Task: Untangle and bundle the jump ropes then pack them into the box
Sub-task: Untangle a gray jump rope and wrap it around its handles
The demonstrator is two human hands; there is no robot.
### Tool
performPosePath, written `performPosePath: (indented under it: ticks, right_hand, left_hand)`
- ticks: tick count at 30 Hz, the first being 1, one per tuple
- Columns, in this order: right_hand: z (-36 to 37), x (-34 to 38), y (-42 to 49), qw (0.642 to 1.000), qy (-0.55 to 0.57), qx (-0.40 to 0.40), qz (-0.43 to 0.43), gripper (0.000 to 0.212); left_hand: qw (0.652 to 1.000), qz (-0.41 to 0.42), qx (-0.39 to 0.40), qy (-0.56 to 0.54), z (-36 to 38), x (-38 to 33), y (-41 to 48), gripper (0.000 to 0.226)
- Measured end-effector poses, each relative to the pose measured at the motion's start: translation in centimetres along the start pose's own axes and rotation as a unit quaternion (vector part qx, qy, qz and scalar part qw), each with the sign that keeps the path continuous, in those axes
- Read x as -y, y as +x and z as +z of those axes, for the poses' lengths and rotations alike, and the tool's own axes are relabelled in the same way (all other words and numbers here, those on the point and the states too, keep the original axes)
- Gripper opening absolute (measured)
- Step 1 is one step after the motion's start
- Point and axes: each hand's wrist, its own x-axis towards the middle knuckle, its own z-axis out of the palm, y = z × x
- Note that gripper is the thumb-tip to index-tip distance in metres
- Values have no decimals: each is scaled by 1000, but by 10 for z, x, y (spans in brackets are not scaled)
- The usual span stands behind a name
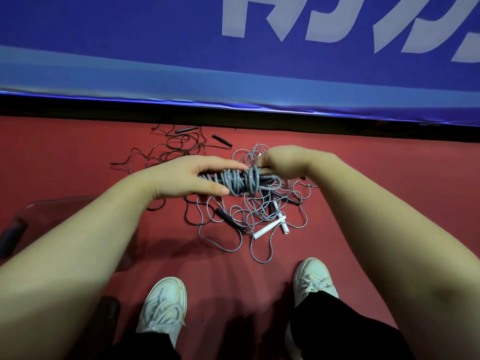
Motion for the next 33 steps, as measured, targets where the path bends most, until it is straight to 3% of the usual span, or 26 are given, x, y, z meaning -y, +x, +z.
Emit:
performPosePath:
  ticks: [6, 11, 15, 19, 22, 25, 27, 30, 33]
  right_hand:
    - [-15, 17, 10, 984, -162, 55, 49, 25]
    - [-27, 38, 2, 973, -203, -45, 101, 16]
    - [-30, 61, -14, 968, -175, -135, 119, 11]
    - [-18, 78, -17, 939, -178, -269, 123, 27]
    - [-21, 71, -18, 924, -133, -344, 105, 27]
    - [-25, 59, -14, 919, -4, -385, 86, 30]
    - [-25, 57, -13, 911, 22, -406, 71, 31]
    - [-21, 58, -8, 902, -32, -427, 50, 27]
    - [-18, 64, -5, 882, -136, -450, 23, 15]
  left_hand:
    - [970, -80, 12, 229, 11, -13, 14, 51]
    - [930, -154, -114, 314, 18, -9, 21, 52]
    - [955, -142, -208, 158, 15, -1, 25, 64]
    - [953, -78, -282, -74, 16, -5, 29, 72]
    - [949, -39, -300, -88, 11, -8, 27, 83]
    - [943, -12, -308, -123, 9, -10, 25, 84]
    - [945, 3, -313, -94, 8, -9, 26, 85]
    - [947, 21, -320, -22, 5, -9, 25, 91]
    - [947, 26, -319, -25, 2, -10, 21, 81]
